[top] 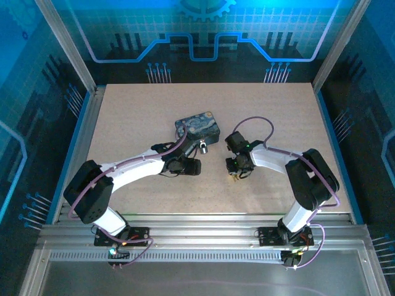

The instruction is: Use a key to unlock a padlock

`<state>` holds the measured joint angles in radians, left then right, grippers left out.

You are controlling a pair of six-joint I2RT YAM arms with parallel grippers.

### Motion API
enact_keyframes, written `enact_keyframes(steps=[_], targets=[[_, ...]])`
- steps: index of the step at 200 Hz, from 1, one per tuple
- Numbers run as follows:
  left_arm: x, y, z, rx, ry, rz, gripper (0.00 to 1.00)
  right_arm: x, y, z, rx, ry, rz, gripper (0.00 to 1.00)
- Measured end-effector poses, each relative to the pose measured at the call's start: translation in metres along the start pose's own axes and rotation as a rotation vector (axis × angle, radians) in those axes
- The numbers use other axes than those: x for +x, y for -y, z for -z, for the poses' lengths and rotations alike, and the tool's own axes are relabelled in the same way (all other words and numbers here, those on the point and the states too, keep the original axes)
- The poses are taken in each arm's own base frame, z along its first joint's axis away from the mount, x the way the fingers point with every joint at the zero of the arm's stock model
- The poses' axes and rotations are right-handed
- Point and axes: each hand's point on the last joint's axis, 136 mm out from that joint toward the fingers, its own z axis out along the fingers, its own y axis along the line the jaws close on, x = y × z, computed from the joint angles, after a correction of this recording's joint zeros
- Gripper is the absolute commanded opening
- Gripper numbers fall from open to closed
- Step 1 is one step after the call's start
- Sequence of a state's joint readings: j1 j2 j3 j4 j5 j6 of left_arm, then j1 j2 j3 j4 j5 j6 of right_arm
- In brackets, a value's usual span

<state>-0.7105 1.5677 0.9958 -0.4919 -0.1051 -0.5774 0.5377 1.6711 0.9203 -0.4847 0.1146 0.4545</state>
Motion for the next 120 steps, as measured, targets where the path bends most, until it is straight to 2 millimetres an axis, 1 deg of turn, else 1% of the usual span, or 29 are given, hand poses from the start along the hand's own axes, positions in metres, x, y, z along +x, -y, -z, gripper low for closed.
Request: enact_keyframes(steps=[13,27,44,56,83,98,120], targets=[[0.000,-0.001,0.000,-0.003,0.002,0.000,0.65,0.000,0.001,0.000,0.007,-0.001,-0.005,0.08],[-0.001,0.000,0.000,-0.002,0.003,0.000,0.65,0.000,0.002,0.000,0.010,-0.001,-0.013,0.06],[-0.001,0.000,0.001,0.000,0.005,0.000,0.65,0.000,0.002,0.000,0.006,-0.001,-0.022,0.01],[-0.001,0.001,0.002,0.007,0.005,0.001,0.65,0.000,0.002,0.000,-0.003,-0.002,-0.041,0.00],[0.007,0.006,-0.001,0.043,-0.019,0.020,0.65,0.000,0.003,0.001,-0.062,0.005,-0.115,0.00],[0.010,0.016,-0.001,0.082,-0.031,0.022,0.62,0.002,0.004,0.002,-0.122,0.015,-0.183,0.00],[0.007,0.039,0.000,0.186,-0.032,0.049,0.57,0.005,0.003,0.005,-0.221,0.026,-0.300,0.00]])
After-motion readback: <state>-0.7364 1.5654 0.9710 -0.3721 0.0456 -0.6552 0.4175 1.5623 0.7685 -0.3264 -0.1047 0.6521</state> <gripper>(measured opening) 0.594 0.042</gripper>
